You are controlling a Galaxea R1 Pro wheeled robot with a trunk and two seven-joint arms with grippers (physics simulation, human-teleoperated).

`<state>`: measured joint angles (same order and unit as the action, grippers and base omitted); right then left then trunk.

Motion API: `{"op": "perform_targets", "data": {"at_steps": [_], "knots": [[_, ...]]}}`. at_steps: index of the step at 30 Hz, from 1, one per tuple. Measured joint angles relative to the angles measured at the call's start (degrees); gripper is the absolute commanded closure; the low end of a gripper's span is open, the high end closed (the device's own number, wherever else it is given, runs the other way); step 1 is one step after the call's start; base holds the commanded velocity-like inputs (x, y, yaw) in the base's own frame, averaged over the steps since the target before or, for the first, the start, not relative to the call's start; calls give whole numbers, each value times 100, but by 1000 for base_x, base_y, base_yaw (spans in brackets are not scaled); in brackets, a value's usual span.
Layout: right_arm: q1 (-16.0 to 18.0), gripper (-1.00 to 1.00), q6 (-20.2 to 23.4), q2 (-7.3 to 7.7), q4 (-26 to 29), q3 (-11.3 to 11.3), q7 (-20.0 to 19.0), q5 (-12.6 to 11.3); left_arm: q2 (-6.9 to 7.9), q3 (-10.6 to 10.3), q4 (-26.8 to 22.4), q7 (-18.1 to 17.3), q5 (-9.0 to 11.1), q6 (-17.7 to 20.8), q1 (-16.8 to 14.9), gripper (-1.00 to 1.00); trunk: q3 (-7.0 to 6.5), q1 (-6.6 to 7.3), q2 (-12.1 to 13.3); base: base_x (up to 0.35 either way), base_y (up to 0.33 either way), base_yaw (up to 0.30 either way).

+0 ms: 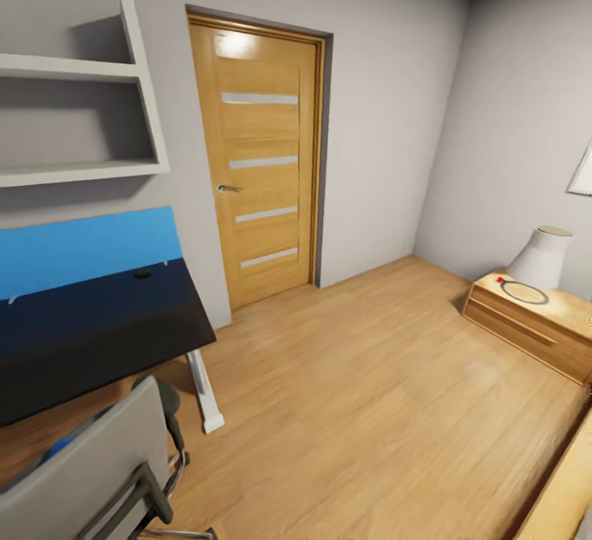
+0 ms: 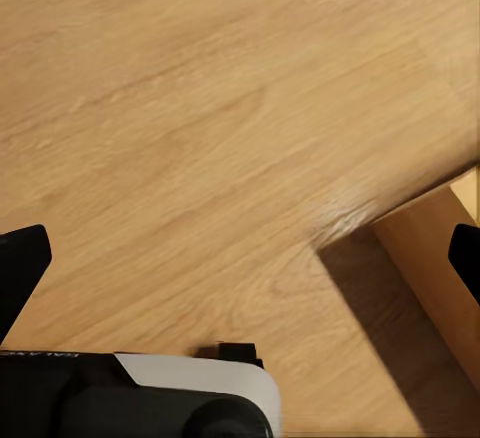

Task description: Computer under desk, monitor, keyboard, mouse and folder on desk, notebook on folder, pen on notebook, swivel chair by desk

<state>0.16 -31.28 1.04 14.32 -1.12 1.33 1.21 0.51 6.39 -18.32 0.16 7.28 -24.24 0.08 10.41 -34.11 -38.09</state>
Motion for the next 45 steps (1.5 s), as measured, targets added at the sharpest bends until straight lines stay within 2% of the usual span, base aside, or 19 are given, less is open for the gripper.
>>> {"op": "perform_targets", "data": {"at_steps": [20,31,45], "knots": [[0,-100,1,3,-1,-9,2,78,2,-7,9,0,0,0,0,-100,161,0,0,3,0,-163],[0,-100,-6,21,7,8,10,71,3,-13,8,0,1,1,0,-100,242,3,-1,231,0,-186],[0,-100,-32,12,8,21,18,70,8,-14,8,0,1,5,0,-100,207,0,-1,45,0,-252]]}}
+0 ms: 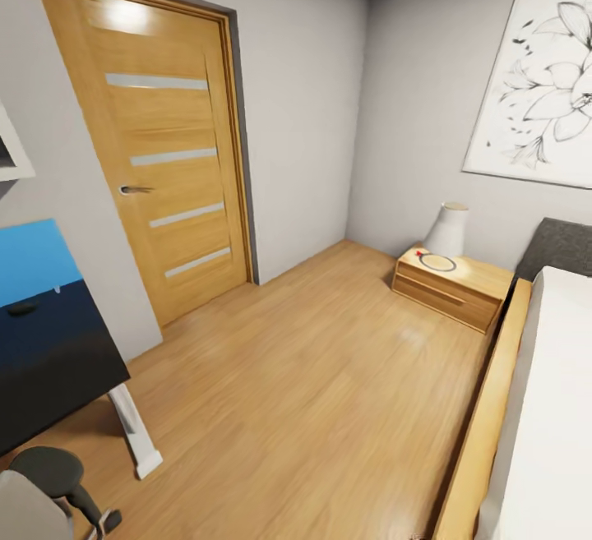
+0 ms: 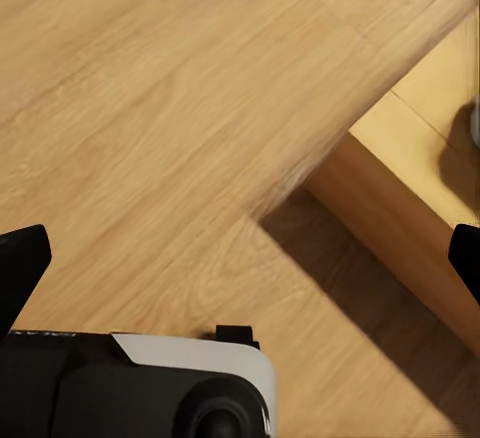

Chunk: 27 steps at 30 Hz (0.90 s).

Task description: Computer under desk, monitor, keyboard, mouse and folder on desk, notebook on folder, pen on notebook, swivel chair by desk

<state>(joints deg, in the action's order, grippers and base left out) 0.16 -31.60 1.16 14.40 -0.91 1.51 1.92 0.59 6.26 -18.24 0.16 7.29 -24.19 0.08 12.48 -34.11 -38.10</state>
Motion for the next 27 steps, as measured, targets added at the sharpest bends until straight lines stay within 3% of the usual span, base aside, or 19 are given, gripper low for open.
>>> {"op": "perform_targets", "data": {"at_steps": [8,27], "knots": [[0,-100,-1,-3,1,-5,0,1,1,1,1,0,1,2,0,-100,-33,3,-1,190,0,-161],[0,-100,0,-3,-7,-13,0,8,1,3,2,0,7,19,0,-100,-38,3,-1,321,18,-4]]}}
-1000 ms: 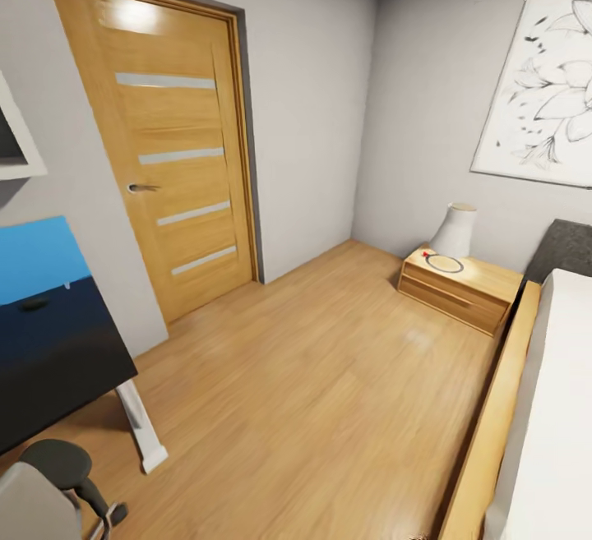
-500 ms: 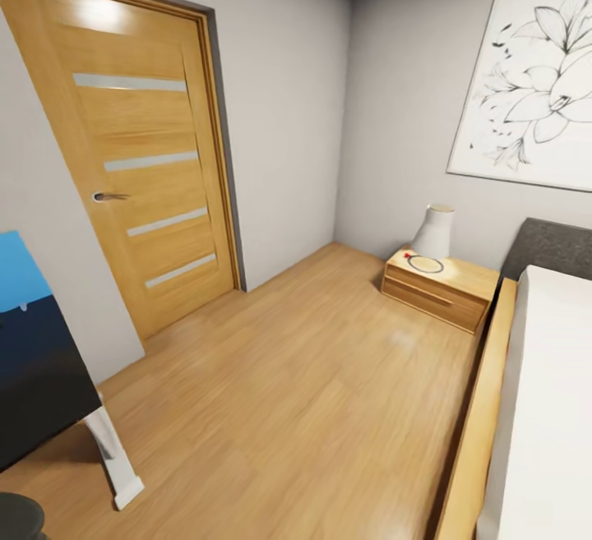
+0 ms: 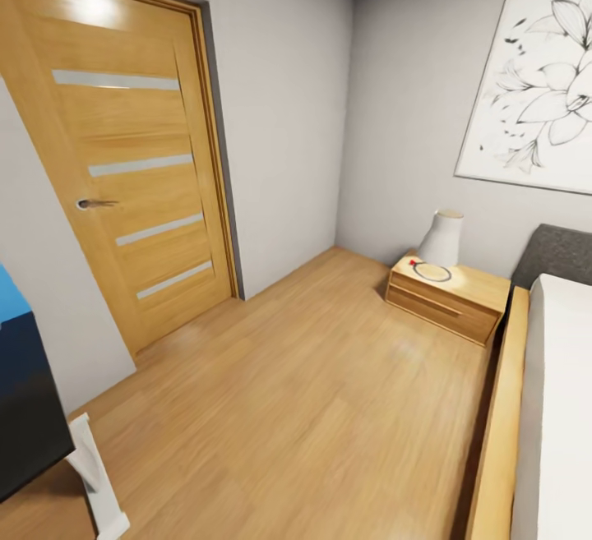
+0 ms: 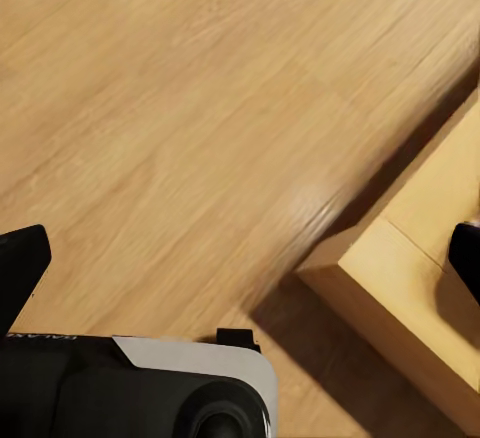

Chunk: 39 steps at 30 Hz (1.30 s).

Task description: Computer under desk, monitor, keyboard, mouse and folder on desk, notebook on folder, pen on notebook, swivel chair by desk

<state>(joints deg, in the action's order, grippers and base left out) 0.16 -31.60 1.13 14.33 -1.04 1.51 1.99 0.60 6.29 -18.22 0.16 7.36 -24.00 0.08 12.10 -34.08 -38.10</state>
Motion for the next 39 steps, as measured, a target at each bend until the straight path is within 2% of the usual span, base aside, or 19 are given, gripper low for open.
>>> {"op": "perform_targets", "data": {"at_steps": [9,39], "knots": [[0,-100,0,0,0,-5,0,0,0,-1,0,0,1,0,0,-100,0,0,0,294,139,0],[0,-100,-1,0,0,-2,0,0,0,-1,0,0,1,-8,0,-100,0,0,0,320,4,0]]}}
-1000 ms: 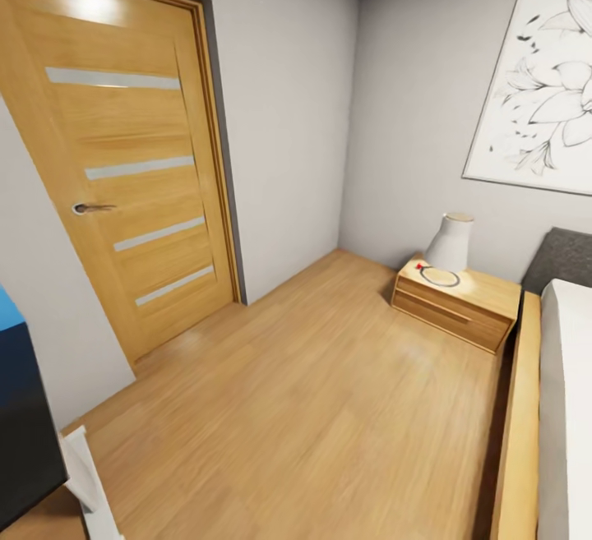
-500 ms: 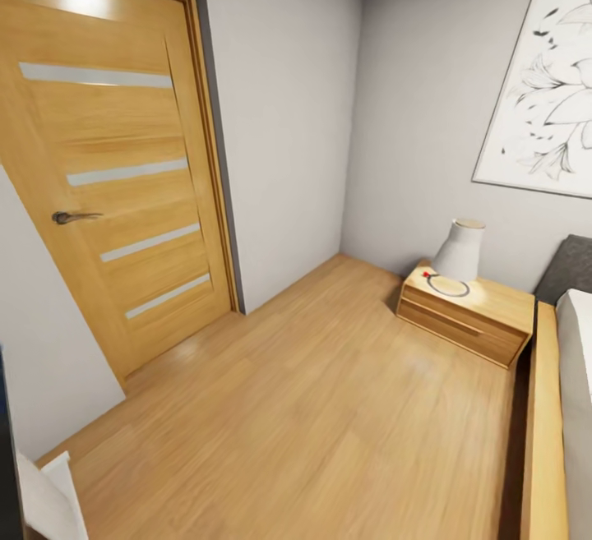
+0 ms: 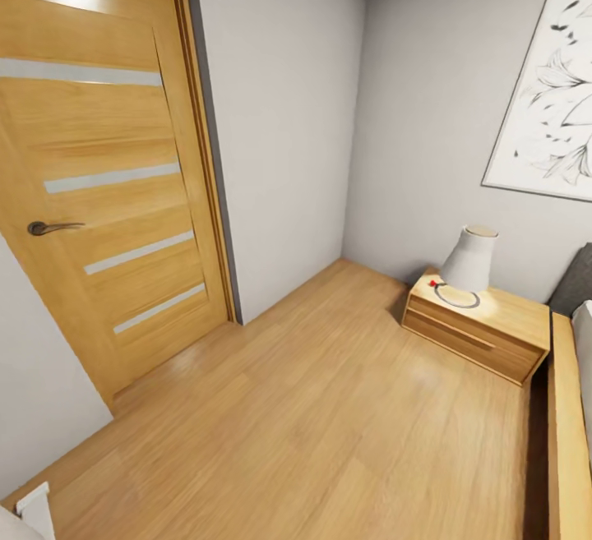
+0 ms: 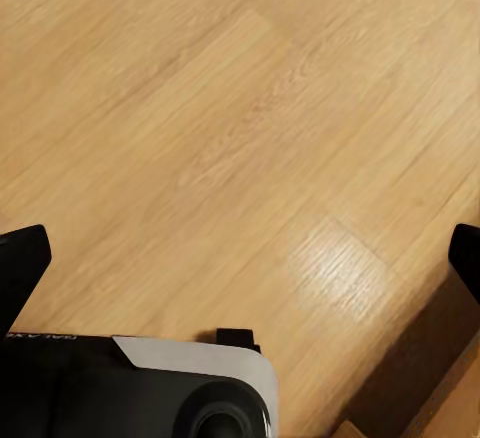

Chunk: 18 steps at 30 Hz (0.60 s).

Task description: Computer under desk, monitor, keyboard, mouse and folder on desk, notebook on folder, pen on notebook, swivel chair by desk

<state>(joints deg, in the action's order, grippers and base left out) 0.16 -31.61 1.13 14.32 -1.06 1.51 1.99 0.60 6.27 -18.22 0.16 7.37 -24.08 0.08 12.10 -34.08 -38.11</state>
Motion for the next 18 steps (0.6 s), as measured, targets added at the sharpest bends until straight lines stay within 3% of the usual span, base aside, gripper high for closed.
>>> {"op": "perform_targets", "data": {"at_steps": [9,18], "knots": [[0,-100,0,-7,0,-5,0,0,0,0,0,0,0,0,0,-100,0,0,0,321,0,63],[0,-100,0,-9,0,-6,0,0,0,-1,0,0,1,0,1,-100,0,0,0,321,-24,213]]}}
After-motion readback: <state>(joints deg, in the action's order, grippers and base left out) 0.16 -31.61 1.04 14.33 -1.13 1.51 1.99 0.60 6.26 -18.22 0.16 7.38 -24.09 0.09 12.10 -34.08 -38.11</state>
